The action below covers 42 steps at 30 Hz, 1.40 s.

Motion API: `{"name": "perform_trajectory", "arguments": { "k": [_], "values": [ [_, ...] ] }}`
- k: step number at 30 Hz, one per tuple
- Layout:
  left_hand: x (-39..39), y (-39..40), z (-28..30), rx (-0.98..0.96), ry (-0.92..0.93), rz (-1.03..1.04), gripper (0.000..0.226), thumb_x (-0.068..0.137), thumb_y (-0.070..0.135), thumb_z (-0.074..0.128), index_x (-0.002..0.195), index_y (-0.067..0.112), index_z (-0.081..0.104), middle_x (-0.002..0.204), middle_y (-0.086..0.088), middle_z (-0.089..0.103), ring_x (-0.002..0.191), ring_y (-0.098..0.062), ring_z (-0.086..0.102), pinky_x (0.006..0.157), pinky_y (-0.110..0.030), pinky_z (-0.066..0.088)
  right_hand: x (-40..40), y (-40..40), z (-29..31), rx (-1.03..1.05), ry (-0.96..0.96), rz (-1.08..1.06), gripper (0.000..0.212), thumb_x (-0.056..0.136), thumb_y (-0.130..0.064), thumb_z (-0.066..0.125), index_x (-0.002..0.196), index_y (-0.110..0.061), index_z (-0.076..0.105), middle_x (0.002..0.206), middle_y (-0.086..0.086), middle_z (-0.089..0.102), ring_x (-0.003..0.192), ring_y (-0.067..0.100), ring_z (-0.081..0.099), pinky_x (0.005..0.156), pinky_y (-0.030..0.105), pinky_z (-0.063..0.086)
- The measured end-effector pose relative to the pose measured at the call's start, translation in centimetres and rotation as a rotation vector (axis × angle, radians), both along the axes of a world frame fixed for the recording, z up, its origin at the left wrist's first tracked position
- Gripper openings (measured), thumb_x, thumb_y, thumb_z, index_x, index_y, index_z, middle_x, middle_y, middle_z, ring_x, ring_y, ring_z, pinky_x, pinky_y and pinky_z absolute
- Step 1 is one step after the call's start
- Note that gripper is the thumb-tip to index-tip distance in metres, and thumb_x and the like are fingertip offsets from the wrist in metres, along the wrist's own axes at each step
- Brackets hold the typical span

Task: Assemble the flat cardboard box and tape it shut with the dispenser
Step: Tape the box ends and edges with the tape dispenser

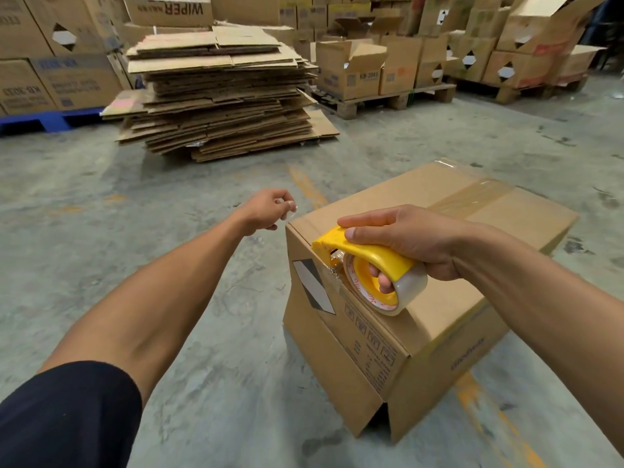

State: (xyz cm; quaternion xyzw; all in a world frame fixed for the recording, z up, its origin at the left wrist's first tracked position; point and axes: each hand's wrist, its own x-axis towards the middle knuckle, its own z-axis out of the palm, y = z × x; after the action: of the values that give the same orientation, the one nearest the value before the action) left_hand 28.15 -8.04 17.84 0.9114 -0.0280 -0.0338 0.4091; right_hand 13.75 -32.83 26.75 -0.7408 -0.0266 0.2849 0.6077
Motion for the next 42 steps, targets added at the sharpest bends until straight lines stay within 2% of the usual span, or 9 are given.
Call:
{"name": "perform_trajectory", "arguments": {
  "k": [9, 15, 18, 21, 25, 28, 32, 37, 42],
  "values": [
    [0.1, -0.1, -1.1, -0.032, 0.171, -0.005, 0.02, 0.1, 0.029, 0.048, 0.102, 0.014, 0.062, 0.113, -0.01, 0.058, 0.089, -0.018, 0.05, 0.075, -0.036, 0.048, 0.2, 0.0, -0.7, -0.002, 0.016, 0.012, 0.037, 0.09, -0.024, 0.07, 0.126, -0.029, 0.064, 0.081, 0.024, 0.063, 0.051, 0.027, 0.058, 0.051, 0.034, 0.056],
    [0.3, -0.1, -0.9, -0.028, 0.34, -0.013, 0.016, 0.098, 0.032, 0.05, 0.101, 0.022, 0.063, 0.107, -0.004, 0.049, 0.09, -0.02, 0.039, 0.081, -0.039, 0.047, 0.3, 0.0, -0.7, -0.009, 0.015, 0.013, 0.038, 0.089, -0.024, 0.07, 0.126, -0.029, 0.064, 0.085, 0.025, 0.063, 0.053, 0.026, 0.059, 0.051, 0.034, 0.056],
    [-0.3, 0.1, -0.5, 0.067, 0.413, -0.015, 0.034, 0.098, 0.044, 0.046, 0.126, 0.029, 0.058, 0.131, -0.009, 0.05, 0.108, -0.025, 0.047, 0.091, -0.043, 0.046, 0.2, 0.0, -0.6, -0.018, 0.011, 0.019, 0.037, 0.09, -0.024, 0.069, 0.126, -0.028, 0.064, 0.077, 0.023, 0.062, 0.049, 0.025, 0.058, 0.049, 0.033, 0.055],
    [-1.0, 1.4, -1.4, 0.127, 0.476, 0.007, 0.065, 0.092, 0.056, 0.051, 0.151, 0.038, 0.029, 0.153, -0.011, 0.037, 0.132, -0.036, 0.041, 0.094, -0.043, 0.045, 0.0, -0.2, -0.4, -0.033, 0.017, 0.035, 0.037, 0.09, -0.024, 0.069, 0.127, -0.027, 0.063, 0.072, 0.021, 0.061, 0.046, 0.024, 0.057, 0.047, 0.031, 0.055],
    [-1.6, 1.7, -3.4, -0.35, 0.193, 0.123, 0.055, 0.101, 0.047, 0.037, 0.145, 0.014, 0.041, 0.144, -0.016, 0.049, 0.12, -0.029, 0.054, 0.096, -0.039, 0.048, -0.1, -0.1, -0.4, -0.025, 0.01, 0.02, 0.037, 0.091, -0.024, 0.068, 0.127, -0.026, 0.063, 0.071, 0.02, 0.062, 0.045, 0.023, 0.057, 0.047, 0.031, 0.054],
    [-2.6, 0.6, -2.7, -0.579, 0.209, 0.067, 0.063, 0.101, 0.054, 0.023, 0.136, 0.012, 0.055, 0.131, -0.013, 0.06, 0.116, -0.025, 0.059, 0.098, -0.037, 0.047, 0.0, 0.2, -0.5, -0.023, 0.013, 0.004, 0.037, 0.09, -0.022, 0.069, 0.127, -0.026, 0.063, 0.079, 0.023, 0.061, 0.047, 0.024, 0.057, 0.046, 0.031, 0.054],
    [-3.8, 0.0, -1.1, -0.42, 0.248, -0.083, 0.079, 0.095, 0.066, 0.014, 0.137, 0.013, 0.055, 0.136, -0.009, 0.057, 0.124, -0.026, 0.051, 0.109, -0.041, 0.038, 0.0, 0.2, -0.5, -0.035, 0.018, 0.002, 0.038, 0.09, -0.023, 0.069, 0.128, -0.026, 0.063, 0.084, 0.025, 0.061, 0.05, 0.024, 0.057, 0.046, 0.031, 0.054],
    [-4.9, -1.6, -0.6, -0.028, -0.208, -0.271, 0.06, 0.101, 0.053, 0.011, 0.151, 0.028, 0.032, 0.158, 0.0, 0.029, 0.144, -0.013, 0.024, 0.119, -0.035, 0.018, -0.2, 0.5, -0.3, -0.034, 0.025, -0.018, 0.036, 0.091, -0.022, 0.068, 0.127, -0.023, 0.063, 0.068, 0.02, 0.061, 0.043, 0.023, 0.056, 0.045, 0.03, 0.054],
    [-4.7, -2.8, -1.7, 0.125, -0.077, -0.465, 0.056, 0.102, 0.052, 0.014, 0.154, 0.032, 0.019, 0.163, 0.004, 0.013, 0.147, -0.008, 0.012, 0.117, -0.025, 0.006, -0.9, 0.9, 0.0, -0.05, 0.025, -0.044, 0.031, 0.093, -0.02, 0.066, 0.124, -0.023, 0.064, 0.059, 0.015, 0.061, 0.039, 0.021, 0.055, 0.042, 0.029, 0.053]
  ]
}}
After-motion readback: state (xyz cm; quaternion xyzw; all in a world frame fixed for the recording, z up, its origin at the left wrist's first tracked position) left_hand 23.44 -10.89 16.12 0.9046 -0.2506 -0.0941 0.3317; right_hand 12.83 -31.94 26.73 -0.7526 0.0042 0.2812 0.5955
